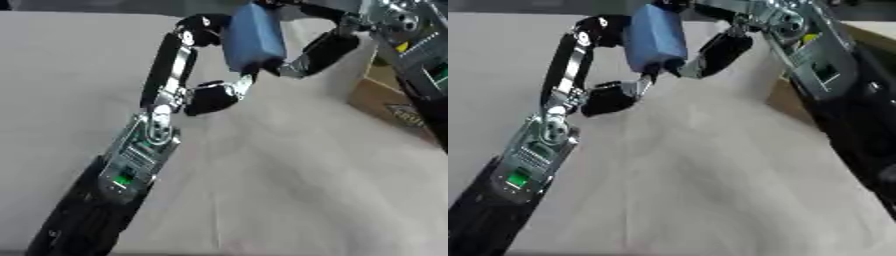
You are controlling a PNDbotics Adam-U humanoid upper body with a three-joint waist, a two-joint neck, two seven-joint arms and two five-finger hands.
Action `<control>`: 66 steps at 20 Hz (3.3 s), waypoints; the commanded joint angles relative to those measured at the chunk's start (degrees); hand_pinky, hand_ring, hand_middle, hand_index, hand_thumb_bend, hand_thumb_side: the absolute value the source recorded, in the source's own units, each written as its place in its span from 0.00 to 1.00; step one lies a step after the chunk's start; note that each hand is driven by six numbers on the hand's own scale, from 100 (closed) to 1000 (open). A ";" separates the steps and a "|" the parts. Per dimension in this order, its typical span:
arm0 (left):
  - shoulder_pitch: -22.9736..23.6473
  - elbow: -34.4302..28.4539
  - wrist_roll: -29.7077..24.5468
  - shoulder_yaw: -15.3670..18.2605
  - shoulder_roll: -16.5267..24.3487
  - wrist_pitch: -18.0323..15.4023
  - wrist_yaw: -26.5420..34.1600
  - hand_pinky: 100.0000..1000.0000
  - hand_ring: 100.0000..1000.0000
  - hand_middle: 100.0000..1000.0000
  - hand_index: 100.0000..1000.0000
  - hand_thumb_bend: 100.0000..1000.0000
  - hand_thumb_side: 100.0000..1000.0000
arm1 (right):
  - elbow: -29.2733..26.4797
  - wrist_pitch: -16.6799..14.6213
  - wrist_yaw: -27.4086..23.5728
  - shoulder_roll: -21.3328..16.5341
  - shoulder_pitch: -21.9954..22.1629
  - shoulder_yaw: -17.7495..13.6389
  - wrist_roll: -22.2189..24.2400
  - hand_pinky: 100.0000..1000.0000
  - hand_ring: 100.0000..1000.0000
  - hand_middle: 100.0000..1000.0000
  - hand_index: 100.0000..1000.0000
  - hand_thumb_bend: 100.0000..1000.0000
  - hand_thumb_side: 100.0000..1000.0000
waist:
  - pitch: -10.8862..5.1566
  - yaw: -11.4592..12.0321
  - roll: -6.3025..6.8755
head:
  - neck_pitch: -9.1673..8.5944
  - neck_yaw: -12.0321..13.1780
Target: Pick up the objects with one hand, pass them to the other hand, and then place them into the box on the other side of the table.
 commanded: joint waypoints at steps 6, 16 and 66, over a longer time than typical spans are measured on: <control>0.10 -0.05 6.01 0.27 -0.20 5.39 -1.85 0.76 0.67 0.58 0.79 0.41 0.56 | -1.35 1.98 -1.48 -2.01 -0.95 -1.67 -1.89 0.88 0.74 0.58 0.55 0.00 0.00 | -1.29 0.00 0.28 | -0.43 0.34; 2.18 -0.53 9.52 1.42 1.67 5.67 -1.23 0.78 0.70 0.61 0.82 0.52 0.72 | -2.35 3.84 -2.79 -3.88 0.68 -3.90 -3.36 0.88 0.74 0.59 0.55 0.00 0.00 | -1.40 -0.10 0.34 | -0.31 -0.32; 14.92 -15.12 20.87 17.63 22.26 8.95 11.61 0.77 0.67 0.57 0.76 0.19 0.57 | 14.94 2.78 -15.07 -26.48 26.06 -27.66 -11.36 0.94 0.76 0.68 0.63 0.00 0.22 | -1.41 1.19 3.78 | -1.31 -6.18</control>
